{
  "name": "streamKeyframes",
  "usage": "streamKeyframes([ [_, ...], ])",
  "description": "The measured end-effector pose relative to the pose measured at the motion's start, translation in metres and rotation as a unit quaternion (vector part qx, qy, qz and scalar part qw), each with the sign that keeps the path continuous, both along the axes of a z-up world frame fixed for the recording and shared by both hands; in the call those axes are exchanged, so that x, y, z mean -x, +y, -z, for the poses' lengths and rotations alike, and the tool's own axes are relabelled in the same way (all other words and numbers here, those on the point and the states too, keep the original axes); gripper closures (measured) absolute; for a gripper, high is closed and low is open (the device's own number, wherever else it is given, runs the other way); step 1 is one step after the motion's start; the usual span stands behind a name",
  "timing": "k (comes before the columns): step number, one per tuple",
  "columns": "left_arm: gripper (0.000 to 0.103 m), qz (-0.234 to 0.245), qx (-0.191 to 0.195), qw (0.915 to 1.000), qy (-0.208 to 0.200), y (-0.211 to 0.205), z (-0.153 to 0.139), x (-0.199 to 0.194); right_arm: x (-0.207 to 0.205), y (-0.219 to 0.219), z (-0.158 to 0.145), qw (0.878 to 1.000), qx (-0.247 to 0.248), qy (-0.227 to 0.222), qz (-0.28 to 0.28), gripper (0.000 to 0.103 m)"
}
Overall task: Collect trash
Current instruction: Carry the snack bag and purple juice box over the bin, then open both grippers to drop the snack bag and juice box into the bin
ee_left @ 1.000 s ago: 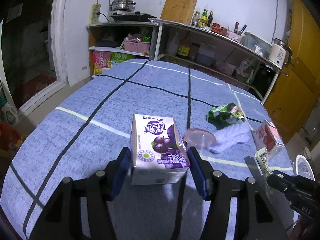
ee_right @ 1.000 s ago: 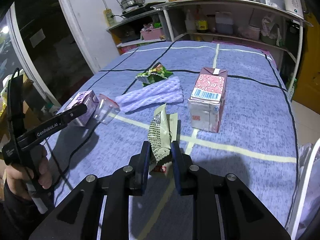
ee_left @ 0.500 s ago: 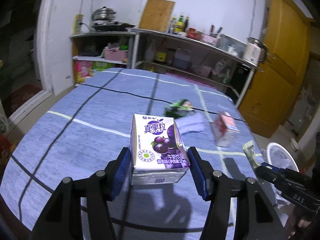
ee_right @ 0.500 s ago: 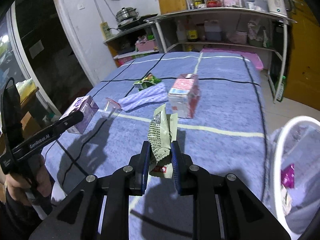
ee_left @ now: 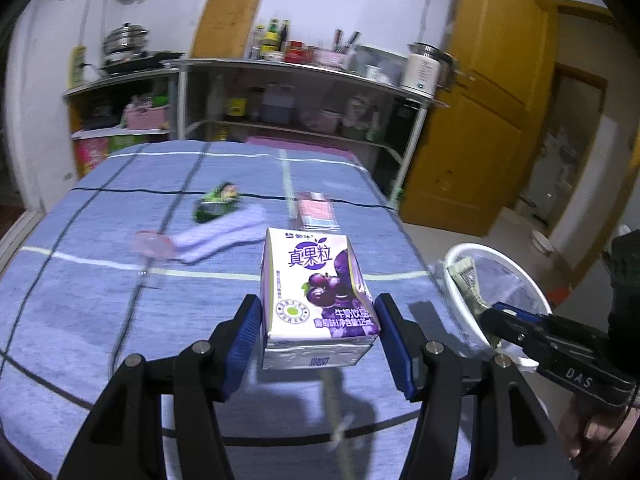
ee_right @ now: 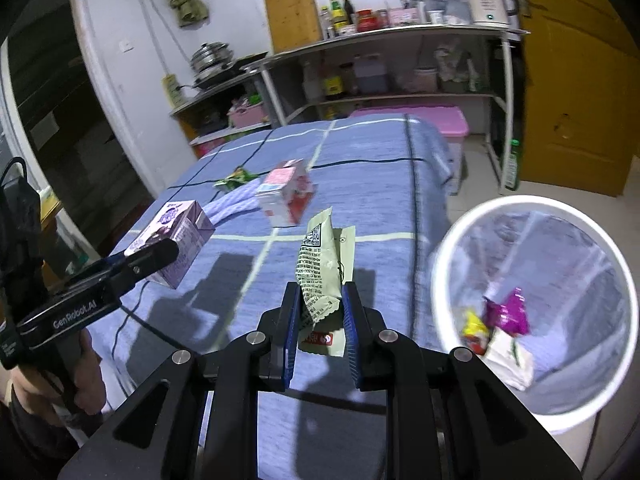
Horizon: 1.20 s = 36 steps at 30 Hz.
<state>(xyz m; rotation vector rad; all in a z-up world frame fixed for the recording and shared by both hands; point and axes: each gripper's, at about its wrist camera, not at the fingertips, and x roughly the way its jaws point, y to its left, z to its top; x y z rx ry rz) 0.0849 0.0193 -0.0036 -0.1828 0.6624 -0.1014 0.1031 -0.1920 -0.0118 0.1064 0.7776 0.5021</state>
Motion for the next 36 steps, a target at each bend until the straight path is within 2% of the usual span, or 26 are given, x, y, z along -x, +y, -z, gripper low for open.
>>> streamKeyframes([
  [19, 0.043, 0.126, 0.008, 0.9918, 0.013, -0.108, 0.004, -0.04, 0.007, -0.113, 0.008, 0.992, -0.002, 0.015, 0.125, 0.081],
  [36, 0.042, 0.195, 0.015, 0.9798, 0.04, -0.167, 0.023, -0.068, 0.003, -0.149, 0.027, 0.986, 0.008, 0.042, 0.16, 0.081],
])
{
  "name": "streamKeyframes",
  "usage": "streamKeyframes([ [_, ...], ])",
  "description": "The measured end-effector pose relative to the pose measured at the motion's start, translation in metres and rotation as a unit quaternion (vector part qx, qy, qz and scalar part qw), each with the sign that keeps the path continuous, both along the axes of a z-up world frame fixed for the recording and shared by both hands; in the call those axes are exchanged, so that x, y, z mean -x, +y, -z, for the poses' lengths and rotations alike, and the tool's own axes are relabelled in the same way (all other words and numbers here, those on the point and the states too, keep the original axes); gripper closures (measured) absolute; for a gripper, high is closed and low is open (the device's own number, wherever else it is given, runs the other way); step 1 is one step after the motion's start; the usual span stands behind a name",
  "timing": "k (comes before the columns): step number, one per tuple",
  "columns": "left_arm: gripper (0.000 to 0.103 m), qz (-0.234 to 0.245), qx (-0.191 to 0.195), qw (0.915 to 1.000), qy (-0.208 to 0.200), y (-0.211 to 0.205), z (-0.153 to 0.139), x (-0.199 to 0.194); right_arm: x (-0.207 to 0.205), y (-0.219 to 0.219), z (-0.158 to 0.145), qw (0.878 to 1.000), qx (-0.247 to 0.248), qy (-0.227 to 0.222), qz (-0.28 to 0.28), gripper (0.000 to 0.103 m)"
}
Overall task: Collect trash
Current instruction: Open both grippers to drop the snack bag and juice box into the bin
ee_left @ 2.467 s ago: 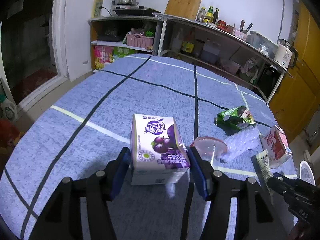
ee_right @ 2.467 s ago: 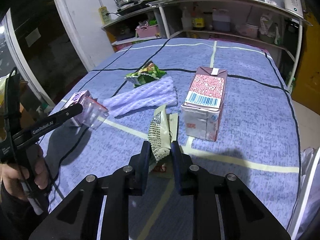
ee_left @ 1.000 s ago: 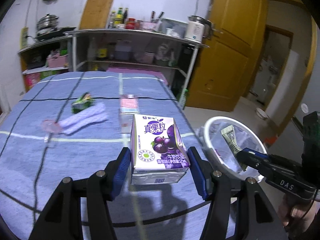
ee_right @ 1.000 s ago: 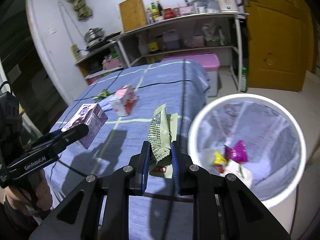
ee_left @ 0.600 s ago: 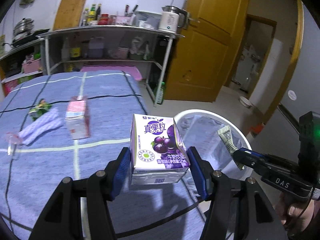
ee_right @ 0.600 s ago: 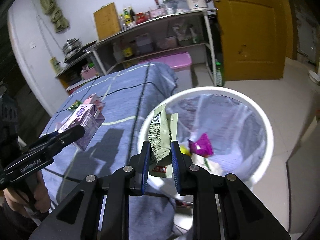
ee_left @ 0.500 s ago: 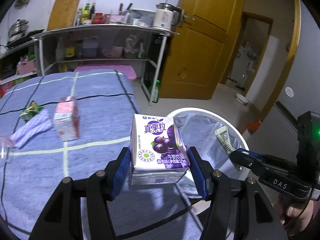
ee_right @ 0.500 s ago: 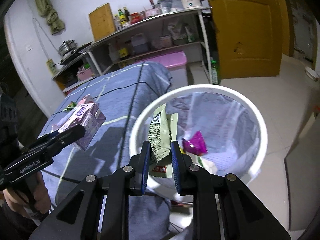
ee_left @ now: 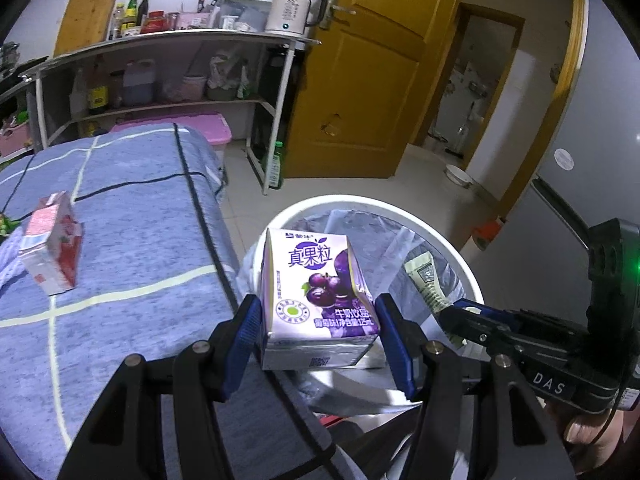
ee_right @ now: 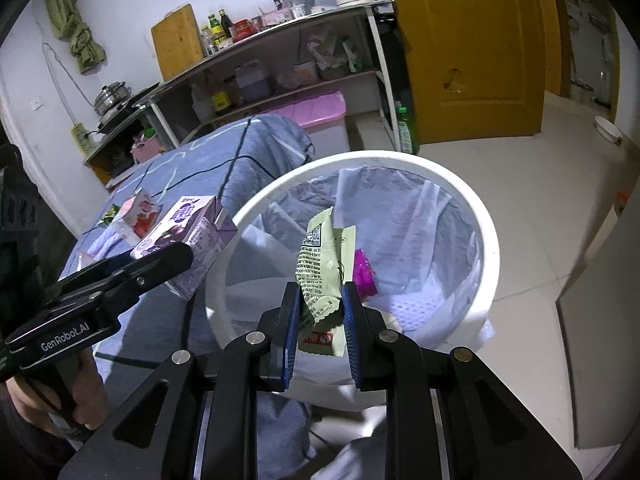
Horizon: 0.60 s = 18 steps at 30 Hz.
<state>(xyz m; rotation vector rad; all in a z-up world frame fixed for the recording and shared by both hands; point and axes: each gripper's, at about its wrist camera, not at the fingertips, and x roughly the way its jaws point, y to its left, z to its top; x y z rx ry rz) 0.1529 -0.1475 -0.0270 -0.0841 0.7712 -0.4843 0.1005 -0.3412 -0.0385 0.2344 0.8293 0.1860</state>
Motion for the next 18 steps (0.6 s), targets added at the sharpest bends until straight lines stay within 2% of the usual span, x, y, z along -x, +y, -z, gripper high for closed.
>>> streamKeyframes([
  [9, 0.042, 0.014, 0.002, 0.9998, 0.013, -0.012, 0.011, -0.01, -0.006, -0.011, 0.009, 1.0, 0.002, 0.014, 0.014, 0.08],
  [18, 0.042, 0.01, 0.002, 0.9999, 0.004, -0.011, 0.008, -0.008, -0.006, -0.011, 0.007, 1.0, 0.006, 0.007, 0.015, 0.08],
])
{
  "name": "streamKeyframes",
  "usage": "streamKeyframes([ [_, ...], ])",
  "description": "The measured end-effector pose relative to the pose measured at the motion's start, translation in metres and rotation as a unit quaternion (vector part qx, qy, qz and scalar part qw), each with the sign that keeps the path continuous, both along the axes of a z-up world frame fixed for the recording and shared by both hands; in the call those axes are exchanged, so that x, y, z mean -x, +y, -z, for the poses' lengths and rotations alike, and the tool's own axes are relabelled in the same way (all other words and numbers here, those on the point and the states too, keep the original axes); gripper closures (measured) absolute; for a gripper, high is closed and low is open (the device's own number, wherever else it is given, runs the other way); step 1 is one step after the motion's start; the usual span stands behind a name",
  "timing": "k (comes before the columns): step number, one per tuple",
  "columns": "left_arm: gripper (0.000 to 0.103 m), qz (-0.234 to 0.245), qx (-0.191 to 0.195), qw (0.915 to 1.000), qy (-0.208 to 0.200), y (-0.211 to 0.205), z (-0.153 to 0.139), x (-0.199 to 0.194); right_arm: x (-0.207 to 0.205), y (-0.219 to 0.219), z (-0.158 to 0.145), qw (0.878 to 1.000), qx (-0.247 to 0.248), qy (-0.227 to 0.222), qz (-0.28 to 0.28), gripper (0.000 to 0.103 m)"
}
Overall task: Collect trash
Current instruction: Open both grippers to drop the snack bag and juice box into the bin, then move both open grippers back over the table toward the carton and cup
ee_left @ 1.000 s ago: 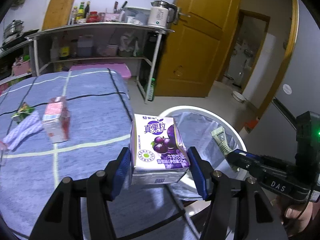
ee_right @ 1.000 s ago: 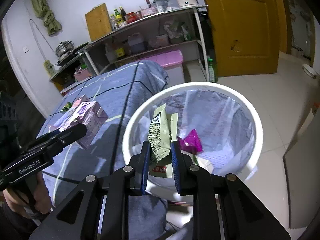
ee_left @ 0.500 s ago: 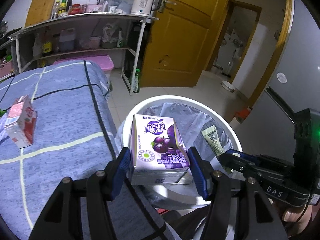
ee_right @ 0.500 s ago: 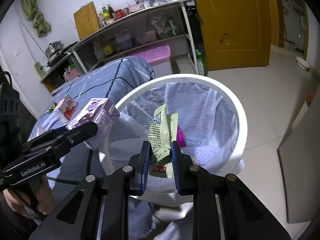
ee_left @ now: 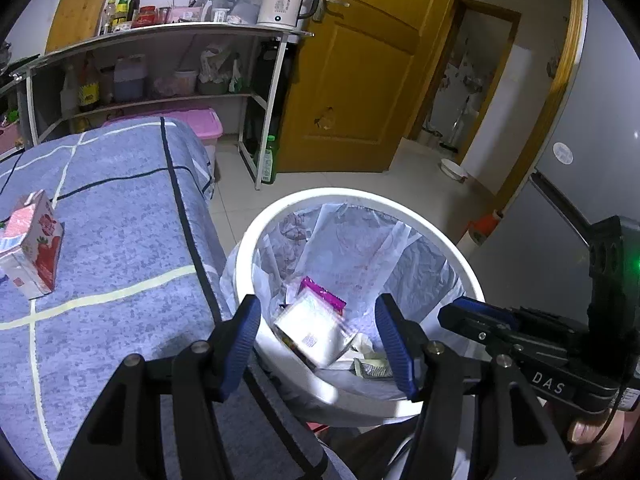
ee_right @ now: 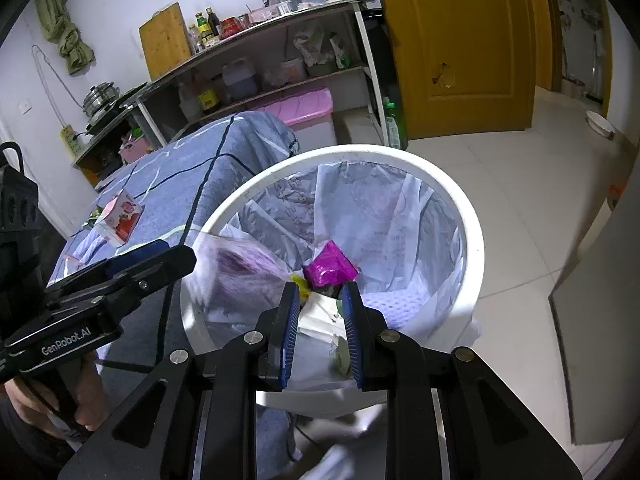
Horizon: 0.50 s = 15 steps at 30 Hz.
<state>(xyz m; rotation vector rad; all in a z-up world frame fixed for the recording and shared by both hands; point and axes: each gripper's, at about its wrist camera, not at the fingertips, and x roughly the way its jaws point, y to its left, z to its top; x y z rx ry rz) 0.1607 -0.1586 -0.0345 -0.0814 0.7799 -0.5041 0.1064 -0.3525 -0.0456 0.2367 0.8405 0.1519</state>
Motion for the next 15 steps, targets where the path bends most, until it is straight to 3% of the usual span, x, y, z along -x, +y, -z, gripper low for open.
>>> streamKeyframes([
  [15, 0.042, -0.024, 0.01, 0.9992, -0.03, 0.027, -0.021, 0.025, 0.016, 0.019, -0.024, 0.999, 0.007, -0.031, -0.021, 0.074],
])
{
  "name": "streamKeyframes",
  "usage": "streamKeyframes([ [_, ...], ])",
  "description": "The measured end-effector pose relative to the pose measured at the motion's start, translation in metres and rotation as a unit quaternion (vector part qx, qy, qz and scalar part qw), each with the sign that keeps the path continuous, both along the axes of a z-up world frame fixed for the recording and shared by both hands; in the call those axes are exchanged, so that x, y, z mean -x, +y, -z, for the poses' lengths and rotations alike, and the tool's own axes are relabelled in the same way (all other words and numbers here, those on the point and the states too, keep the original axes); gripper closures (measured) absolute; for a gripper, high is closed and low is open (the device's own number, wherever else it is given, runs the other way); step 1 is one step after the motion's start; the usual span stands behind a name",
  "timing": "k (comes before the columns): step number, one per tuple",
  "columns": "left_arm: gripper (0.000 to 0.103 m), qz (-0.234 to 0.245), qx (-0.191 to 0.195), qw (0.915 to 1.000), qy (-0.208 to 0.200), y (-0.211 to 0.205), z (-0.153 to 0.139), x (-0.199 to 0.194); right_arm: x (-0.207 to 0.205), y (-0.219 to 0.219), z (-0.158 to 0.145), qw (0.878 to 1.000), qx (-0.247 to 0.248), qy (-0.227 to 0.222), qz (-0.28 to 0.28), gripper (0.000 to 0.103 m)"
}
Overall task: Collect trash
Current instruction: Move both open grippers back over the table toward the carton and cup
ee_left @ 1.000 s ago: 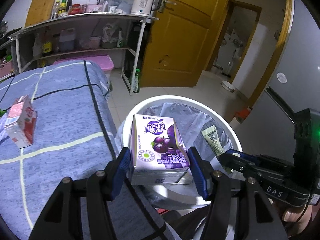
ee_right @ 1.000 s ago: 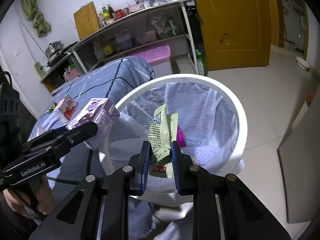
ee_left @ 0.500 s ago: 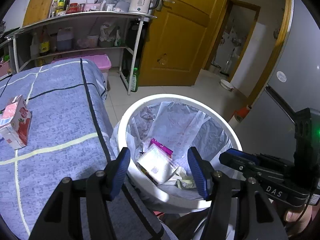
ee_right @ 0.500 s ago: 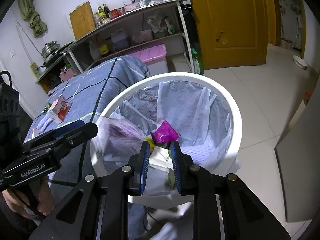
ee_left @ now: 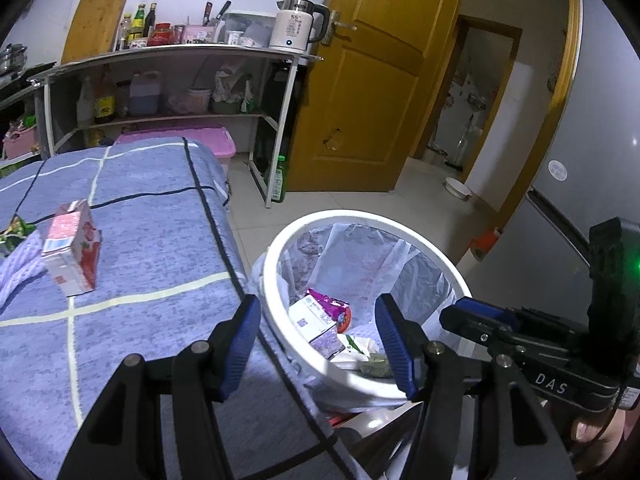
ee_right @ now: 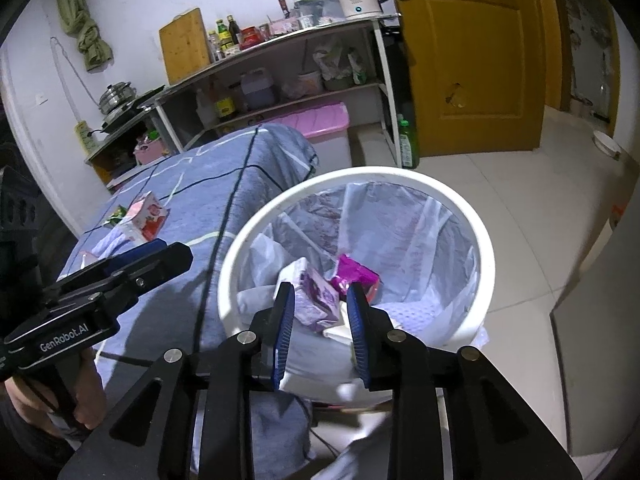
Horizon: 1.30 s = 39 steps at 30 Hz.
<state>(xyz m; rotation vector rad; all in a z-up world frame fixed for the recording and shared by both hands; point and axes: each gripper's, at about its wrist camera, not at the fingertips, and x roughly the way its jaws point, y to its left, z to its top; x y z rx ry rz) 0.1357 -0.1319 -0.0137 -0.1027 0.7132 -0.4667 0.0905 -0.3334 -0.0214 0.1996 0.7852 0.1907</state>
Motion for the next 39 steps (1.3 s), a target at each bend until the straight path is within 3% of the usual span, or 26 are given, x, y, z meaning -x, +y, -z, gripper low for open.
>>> streamKeyframes([
  [22, 0.042, -0.078, -0.008, 0.9969, -0.009, 0.07, -0.003, 0.041, 0.02, 0.073, -0.012, 0.996, 0.008, -0.024, -0.085, 0.07],
  [39, 0.042, -0.157, -0.021, 0.9873, -0.01, 0.127, 0.003, 0.066, 0.021, 0.127, -0.005, 0.988, -0.002, -0.021, -0.156, 0.066],
])
